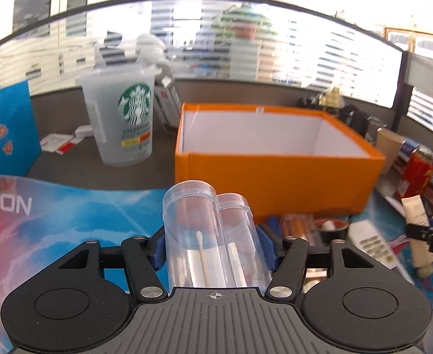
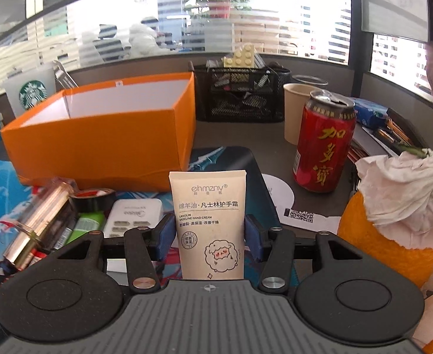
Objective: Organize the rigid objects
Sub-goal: 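Lift and carry the cups and cream tube over the orange box with both grippers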
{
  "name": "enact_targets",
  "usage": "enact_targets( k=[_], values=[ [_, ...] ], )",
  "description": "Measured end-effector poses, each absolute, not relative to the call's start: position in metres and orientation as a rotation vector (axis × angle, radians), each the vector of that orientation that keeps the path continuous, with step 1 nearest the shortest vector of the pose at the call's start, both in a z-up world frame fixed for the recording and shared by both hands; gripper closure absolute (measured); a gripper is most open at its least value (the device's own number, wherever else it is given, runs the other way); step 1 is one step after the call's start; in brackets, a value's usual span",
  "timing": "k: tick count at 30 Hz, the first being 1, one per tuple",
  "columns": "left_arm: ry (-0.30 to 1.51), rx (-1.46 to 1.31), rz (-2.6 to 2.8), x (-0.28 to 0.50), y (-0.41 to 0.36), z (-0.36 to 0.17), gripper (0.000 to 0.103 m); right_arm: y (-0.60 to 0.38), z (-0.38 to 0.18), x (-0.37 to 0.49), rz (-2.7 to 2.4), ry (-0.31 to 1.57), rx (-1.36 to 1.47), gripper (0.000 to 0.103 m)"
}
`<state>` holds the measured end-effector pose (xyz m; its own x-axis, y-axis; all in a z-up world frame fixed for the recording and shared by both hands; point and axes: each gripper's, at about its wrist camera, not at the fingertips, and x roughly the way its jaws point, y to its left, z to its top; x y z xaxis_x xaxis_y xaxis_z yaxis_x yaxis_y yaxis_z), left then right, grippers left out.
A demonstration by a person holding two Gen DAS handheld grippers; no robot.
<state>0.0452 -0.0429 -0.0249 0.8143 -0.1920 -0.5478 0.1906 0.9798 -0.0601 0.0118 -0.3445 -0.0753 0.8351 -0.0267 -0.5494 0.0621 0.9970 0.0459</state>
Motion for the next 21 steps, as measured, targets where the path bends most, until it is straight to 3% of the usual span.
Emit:
enact_targets(
  k=[13,21],
  values=[
    [0.484,-0.033,-0.245,0.06,-0.041,0.029,0.044,-0.335,-0.018,0.009,0.045,0.475,0.105,0.056],
    [0.514,-0.032,-0.248,0.124,-0.06,0.052,0.044,-0.332,0.045,0.052,0.146,0.387,0.137,0.056]
  ],
)
